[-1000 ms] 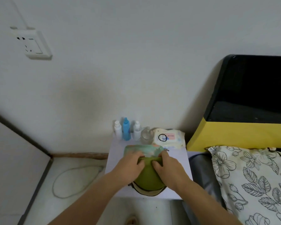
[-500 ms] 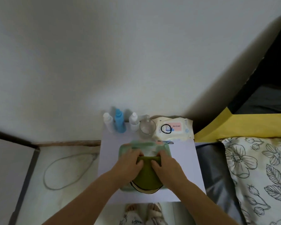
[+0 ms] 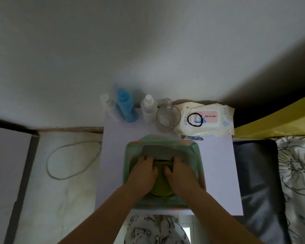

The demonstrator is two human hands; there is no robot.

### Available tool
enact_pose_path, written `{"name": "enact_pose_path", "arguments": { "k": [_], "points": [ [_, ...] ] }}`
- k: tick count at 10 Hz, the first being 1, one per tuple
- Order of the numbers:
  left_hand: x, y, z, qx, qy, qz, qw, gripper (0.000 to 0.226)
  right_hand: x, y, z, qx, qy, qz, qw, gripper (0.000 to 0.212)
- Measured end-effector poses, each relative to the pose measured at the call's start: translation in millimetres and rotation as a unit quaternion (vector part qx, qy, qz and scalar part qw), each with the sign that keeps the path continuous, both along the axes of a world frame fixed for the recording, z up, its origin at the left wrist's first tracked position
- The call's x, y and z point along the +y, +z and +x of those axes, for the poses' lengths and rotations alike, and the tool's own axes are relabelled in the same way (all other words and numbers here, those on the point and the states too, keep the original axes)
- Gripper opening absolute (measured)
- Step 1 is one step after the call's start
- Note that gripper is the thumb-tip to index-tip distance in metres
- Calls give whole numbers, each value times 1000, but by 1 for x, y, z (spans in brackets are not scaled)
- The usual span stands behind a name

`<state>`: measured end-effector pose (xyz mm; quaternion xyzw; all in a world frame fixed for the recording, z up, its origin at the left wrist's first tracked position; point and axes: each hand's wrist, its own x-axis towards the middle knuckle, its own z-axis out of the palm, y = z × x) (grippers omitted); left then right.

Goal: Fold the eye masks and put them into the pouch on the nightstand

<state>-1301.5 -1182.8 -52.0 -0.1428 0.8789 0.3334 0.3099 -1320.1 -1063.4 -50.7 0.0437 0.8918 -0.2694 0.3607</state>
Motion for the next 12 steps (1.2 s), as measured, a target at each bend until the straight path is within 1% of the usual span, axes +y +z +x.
{"name": "enact_pose_path", "arguments": {
  "k": [1, 3, 4, 5, 6, 7, 8, 9, 10, 11, 12],
  "points": [
    [5, -13, -4, -4, 11, 3, 1000, 29, -2, -13, -1, -13, -19, 2, 1000, 23],
    [6, -30, -1, 0, -15, -24, 1000, 28, -5, -26, 1, -42, -32, 6, 999, 29],
    [6, -31, 0, -4, -25, -27, 999, 30, -4, -26, 1, -46, -29, 9, 998, 31],
    [6, -27, 0, -11, -33, -18, 999, 30, -3, -23, 1, -45, -17, 16, 999, 28],
    [6, -18, 2, -10, -40, -22, 999, 28, -1, -15, 3, -24, 13, 36, 999, 28],
    [8, -6, 3, 17, -34, -34, 999, 22, 1, -4, 6, 23, 38, 52, 998, 25],
    [10, 11, 2, 40, -15, -34, 999, 18, 2, 11, 7, 45, 52, 57, 996, 20],
    [9, 29, 4, 72, -7, -44, 996, 18, 5, 29, 8, 76, 76, 65, 992, 26],
    [7, 50, 8, 73, -2, -42, 996, 21, 8, 53, 7, 87, 114, 67, 987, 33],
    [7, 76, 10, 102, 6, -42, 994, 18, 12, 76, 6, 115, 175, 65, 976, 33],
    [10, 103, 15, 98, 20, -50, 994, 18, 18, 103, 5, 110, 202, 65, 971, 27]
  ]
}}
